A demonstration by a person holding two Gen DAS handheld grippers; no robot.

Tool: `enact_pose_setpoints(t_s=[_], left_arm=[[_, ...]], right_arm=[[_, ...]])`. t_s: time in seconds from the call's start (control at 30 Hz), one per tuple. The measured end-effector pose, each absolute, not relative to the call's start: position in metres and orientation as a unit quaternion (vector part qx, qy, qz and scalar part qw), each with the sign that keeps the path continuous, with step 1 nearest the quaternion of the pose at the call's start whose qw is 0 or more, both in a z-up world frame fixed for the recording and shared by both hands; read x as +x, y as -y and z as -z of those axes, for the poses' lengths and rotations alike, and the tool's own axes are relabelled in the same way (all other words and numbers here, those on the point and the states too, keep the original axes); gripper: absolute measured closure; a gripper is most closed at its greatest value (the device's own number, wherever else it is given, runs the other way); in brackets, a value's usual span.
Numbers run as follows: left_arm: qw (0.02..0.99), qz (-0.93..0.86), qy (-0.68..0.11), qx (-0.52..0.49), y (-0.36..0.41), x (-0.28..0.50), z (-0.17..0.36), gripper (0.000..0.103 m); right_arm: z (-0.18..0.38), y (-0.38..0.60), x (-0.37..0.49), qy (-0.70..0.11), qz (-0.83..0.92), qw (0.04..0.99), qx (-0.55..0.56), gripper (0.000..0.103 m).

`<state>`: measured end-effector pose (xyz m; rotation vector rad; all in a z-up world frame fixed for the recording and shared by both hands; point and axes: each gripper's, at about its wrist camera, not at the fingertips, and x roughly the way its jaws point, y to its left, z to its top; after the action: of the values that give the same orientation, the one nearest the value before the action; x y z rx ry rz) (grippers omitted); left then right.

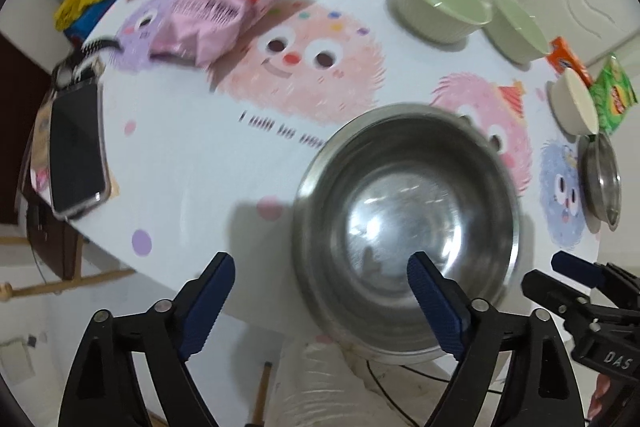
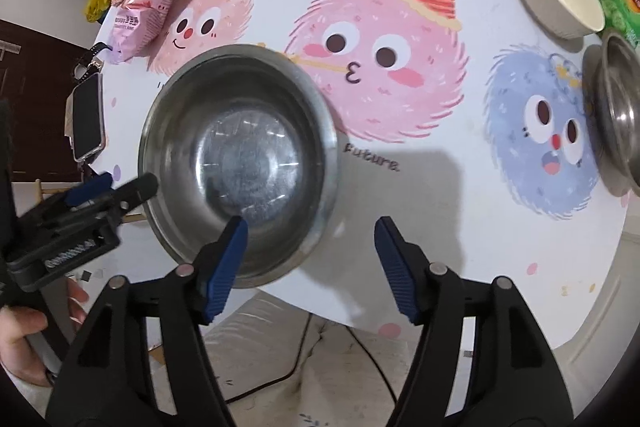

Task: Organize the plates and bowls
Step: 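Move both grippers to the steel bowl beside the green chips bag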

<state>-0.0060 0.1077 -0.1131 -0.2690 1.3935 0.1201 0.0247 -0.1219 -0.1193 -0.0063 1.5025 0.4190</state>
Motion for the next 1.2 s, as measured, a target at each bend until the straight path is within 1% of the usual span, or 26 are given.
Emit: enact_pose_setpoints(t_s=[0.03, 0.07, 0.13, 0.17, 0.4, 0.6, 0.8, 0.97, 1.07, 1.2], left_arm=[[0.761, -0.052, -0.636, -0.12, -0.105, -0.004, 0.107, 0.01], [0.764, -0.048, -0.632, -0.117, -0.1, 0.0, 0.104, 0.009], [0.771, -0.036, -0.626, -0.112, -0.092, 0.005, 0.095, 0.004], [0.773, -0.03, -0.624, -0.109, -0.086, 0.008, 0.091, 0.003], [0.783, 0.025, -0.616, -0.083, -0.027, 0.043, 0.081, 0.0], [0.785, 0.082, -0.613, -0.047, 0.047, 0.073, 0.073, 0.0], [0.771, 0.123, -0.624, -0.034, 0.12, 0.101, 0.083, 0.0], [0.754, 0.15, -0.638, -0.046, 0.182, 0.121, 0.099, 0.0], [0.748, 0.149, -0.646, -0.04, 0.208, 0.131, 0.108, 0.0], [0.739, 0.129, -0.658, -0.057, 0.226, 0.147, 0.119, 0.0]], right_arm=[[0.117, 0.124, 0.024, -0.672, -0.188, 0.716, -0.009, 0.029], [0.113, 0.126, 0.024, -0.666, -0.185, 0.722, -0.015, 0.028], [0.104, 0.135, 0.025, -0.652, -0.175, 0.737, -0.027, 0.028], [0.102, 0.139, 0.027, -0.648, -0.17, 0.741, -0.028, 0.027], [0.078, 0.199, 0.037, -0.627, -0.126, 0.769, 0.006, 0.027], [0.07, 0.272, 0.044, -0.615, -0.071, 0.783, 0.049, 0.027], [0.068, 0.347, 0.05, -0.608, -0.009, 0.789, 0.087, 0.027], [0.068, 0.397, 0.064, -0.604, 0.032, 0.79, 0.099, 0.027], [0.07, 0.421, 0.075, -0.6, 0.049, 0.792, 0.101, 0.027], [0.079, 0.446, 0.089, -0.598, 0.063, 0.792, 0.105, 0.027]])
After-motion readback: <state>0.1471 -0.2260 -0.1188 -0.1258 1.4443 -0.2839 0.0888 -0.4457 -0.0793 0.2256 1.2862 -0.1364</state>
